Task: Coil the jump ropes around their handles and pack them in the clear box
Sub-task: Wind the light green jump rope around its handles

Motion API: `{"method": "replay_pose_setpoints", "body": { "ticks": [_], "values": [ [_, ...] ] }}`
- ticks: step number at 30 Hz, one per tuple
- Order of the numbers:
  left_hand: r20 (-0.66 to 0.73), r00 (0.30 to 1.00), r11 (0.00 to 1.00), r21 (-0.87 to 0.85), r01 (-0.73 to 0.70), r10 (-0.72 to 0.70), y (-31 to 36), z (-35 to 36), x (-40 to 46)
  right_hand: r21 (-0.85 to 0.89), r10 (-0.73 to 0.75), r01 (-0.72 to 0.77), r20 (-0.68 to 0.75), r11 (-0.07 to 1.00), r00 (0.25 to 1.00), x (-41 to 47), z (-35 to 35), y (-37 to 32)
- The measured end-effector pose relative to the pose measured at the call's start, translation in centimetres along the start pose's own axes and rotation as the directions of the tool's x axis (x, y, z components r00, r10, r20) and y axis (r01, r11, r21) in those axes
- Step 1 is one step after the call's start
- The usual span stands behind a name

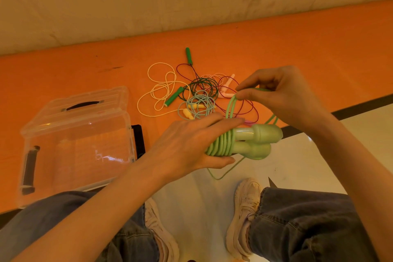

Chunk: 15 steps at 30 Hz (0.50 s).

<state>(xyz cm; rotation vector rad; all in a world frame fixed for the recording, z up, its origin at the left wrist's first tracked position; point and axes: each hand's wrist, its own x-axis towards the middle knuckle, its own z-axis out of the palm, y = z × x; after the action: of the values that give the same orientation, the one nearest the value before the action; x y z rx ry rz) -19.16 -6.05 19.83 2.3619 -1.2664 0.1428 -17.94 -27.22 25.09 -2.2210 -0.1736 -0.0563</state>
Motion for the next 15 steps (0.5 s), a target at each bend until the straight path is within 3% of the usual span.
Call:
{"method": "replay_pose_setpoints", "body": {
  "ticks": [6,11,15],
  "values": [
    [-0.027,0.998,0.982,-0.183,0.054,-0.06,0.1,-0.9,-0.2,0.06,-0.027,0.025,0.027,0.998,0.999,0.2,-0.1,0.2],
    [-0.08,0.986,0.916,-0.387,0.105,-0.147,-0.1,-1.6,-0.1,0.235,0.027,-0.051,0.107,0.971,0.994,0.2,-0.5,0.7],
    [-0.117,0.967,0.881,-0.449,0.152,-0.226,0.0,-2.0,-0.1,0.136,0.072,-0.097,0.181,0.986,0.981,0.1,-0.5,1.5]
  ]
}}
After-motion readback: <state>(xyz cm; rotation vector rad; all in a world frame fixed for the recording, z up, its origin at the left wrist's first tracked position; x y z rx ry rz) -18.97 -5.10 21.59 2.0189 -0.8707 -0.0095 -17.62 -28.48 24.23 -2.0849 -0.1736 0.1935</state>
